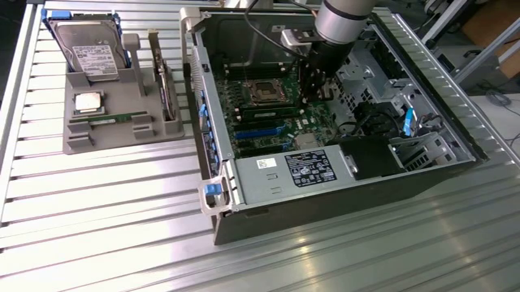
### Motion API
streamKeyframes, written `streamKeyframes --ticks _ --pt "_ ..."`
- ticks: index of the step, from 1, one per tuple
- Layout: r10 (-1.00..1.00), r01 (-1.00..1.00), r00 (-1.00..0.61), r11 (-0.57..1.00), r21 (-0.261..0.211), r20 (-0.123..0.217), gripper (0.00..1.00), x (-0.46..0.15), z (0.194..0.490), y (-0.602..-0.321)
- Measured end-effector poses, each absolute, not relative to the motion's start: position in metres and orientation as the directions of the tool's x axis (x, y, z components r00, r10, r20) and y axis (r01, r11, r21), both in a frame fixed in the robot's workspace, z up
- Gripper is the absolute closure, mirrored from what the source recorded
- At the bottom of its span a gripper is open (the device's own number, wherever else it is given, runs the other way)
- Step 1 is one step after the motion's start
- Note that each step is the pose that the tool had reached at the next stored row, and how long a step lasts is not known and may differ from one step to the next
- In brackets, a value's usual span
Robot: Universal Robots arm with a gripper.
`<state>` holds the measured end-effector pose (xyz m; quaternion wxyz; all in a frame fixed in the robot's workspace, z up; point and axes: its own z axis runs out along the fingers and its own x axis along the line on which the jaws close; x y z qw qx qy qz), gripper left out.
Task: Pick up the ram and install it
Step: 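Press down the ram until it locks into place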
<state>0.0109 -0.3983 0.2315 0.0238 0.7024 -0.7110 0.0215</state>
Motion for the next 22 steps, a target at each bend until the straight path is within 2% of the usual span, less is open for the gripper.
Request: streamKeyframes --ticks 3,5,7,13,22 --pt "-0.998 -1.000 -0.012 0.012 0.002 0.063 0.89 0.011 0.232 -0.398" --pt "-0.998 -1.000 -0.012 0.012 0.002 0.064 0.89 0.011 0.245 -0.398" --pt "-0.998 -1.000 -0.012 0.012 0.000 0.063 0.89 0.007 0.247 -0.398" --pt "-0.998 -1.000 -0.012 0.012 -0.003 0.062 0.89 -0.050 0.246 -0.398" --pt "-0.998 -1.000 -0.012 0.012 -0.003 0.062 0.89 -0.102 0.241 -0.398"
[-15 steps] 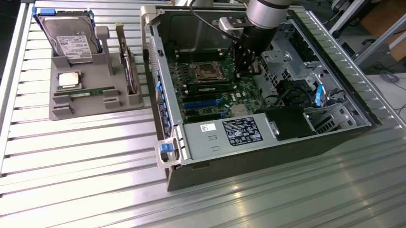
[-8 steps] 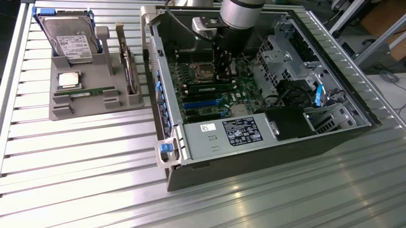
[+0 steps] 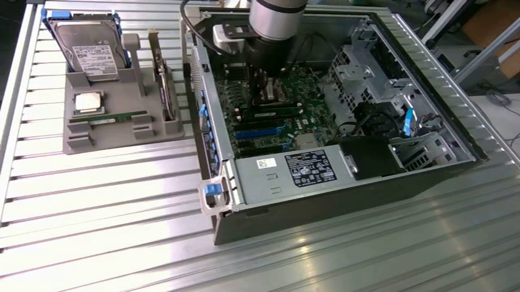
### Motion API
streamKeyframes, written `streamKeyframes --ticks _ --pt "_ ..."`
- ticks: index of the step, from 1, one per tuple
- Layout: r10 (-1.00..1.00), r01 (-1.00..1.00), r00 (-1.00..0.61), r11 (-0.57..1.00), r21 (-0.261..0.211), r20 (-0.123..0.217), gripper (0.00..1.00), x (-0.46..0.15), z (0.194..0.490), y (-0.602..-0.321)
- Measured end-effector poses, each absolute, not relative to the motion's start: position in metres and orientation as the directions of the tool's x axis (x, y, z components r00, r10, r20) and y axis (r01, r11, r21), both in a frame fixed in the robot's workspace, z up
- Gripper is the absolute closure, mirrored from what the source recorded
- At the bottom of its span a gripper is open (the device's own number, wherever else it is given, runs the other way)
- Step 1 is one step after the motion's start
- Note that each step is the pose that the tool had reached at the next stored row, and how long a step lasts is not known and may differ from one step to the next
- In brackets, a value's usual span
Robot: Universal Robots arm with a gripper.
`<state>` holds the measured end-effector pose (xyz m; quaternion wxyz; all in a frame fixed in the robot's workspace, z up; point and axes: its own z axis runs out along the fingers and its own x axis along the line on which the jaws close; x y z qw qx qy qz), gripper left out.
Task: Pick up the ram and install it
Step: 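Press down the ram until it locks into place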
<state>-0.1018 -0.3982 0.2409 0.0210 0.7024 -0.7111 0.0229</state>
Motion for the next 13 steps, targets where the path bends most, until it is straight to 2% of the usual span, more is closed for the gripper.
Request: streamKeyframes --ticks 10,13 --pt "-0.998 -1.000 -0.012 0.012 -0.003 0.063 0.89 -0.102 0.229 -0.398" --pt "-0.998 -1.000 -0.013 0.012 -0.005 0.062 0.89 -0.101 0.244 -0.398"
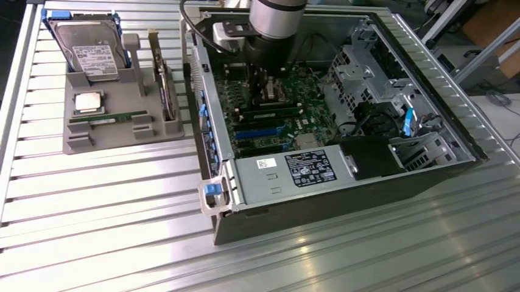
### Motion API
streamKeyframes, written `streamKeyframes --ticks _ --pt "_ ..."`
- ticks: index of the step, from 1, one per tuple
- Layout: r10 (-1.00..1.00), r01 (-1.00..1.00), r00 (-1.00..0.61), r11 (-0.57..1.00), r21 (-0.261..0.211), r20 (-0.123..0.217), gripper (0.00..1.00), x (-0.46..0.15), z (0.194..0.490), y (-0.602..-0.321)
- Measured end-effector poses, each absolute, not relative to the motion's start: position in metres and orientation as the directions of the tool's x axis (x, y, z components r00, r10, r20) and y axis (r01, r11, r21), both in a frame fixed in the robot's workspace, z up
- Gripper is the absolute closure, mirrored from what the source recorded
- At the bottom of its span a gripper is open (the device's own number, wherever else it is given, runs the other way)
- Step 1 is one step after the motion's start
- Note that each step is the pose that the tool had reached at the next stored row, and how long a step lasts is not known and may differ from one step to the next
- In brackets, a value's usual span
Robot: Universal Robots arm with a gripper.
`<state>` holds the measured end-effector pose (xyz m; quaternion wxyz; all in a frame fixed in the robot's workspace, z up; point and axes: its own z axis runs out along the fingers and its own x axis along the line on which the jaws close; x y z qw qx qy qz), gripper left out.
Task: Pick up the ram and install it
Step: 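Press down the ram until it locks into place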
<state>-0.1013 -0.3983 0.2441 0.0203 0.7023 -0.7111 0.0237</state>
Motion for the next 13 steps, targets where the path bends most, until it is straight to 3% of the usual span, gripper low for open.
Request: streamKeyframes --ticks 6,13 --pt "-0.998 -1.000 -0.012 0.012 -0.003 0.065 0.89 -0.074 0.245 -0.398" --pt "-0.994 -1.000 -0.012 0.012 -0.002 0.111 0.89 -0.053 0.246 -0.398"
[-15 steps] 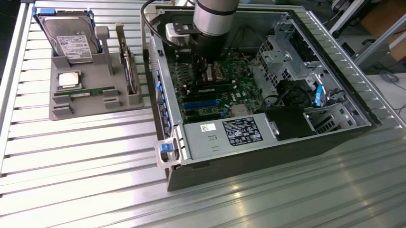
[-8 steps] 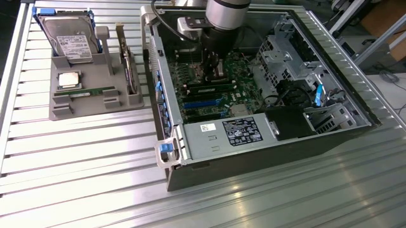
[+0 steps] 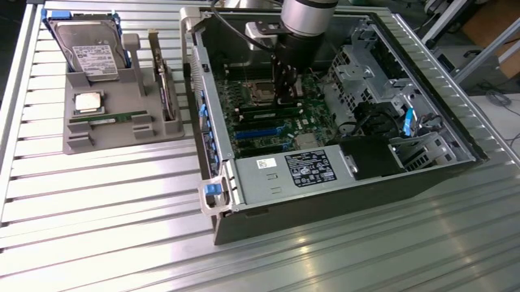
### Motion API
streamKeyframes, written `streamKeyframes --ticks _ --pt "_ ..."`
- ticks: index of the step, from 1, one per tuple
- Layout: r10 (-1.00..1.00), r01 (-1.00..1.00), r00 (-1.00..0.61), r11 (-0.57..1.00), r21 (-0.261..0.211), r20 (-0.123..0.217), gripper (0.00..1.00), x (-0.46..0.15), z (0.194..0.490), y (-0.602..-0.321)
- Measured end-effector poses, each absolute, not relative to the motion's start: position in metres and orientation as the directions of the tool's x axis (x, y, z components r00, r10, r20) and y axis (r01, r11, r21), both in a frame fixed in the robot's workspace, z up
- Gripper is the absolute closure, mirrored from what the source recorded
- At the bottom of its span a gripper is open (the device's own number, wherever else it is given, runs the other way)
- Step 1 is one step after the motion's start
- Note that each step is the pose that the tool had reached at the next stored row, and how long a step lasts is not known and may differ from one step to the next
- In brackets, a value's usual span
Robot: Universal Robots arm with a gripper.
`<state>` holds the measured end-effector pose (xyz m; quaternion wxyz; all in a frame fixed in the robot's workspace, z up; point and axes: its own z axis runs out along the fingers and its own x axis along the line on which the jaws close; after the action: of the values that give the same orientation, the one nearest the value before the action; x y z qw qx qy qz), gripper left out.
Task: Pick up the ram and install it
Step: 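Press down the ram until it locks into place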
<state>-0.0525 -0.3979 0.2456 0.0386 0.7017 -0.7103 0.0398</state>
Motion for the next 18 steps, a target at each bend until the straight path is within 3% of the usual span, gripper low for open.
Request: streamKeyframes --ticks 10,16,18 --pt "-0.987 -1.000 -0.012 0.012 -0.003 0.161 0.89 -0.046 0.259 -0.398" --pt "-0.987 -1.000 -0.012 0.012 -0.003 0.160 0.89 -0.022 0.264 -0.398" --pt "-0.992 -1.000 -0.012 0.012 -0.003 0.125 0.89 -0.019 0.264 -0.398"
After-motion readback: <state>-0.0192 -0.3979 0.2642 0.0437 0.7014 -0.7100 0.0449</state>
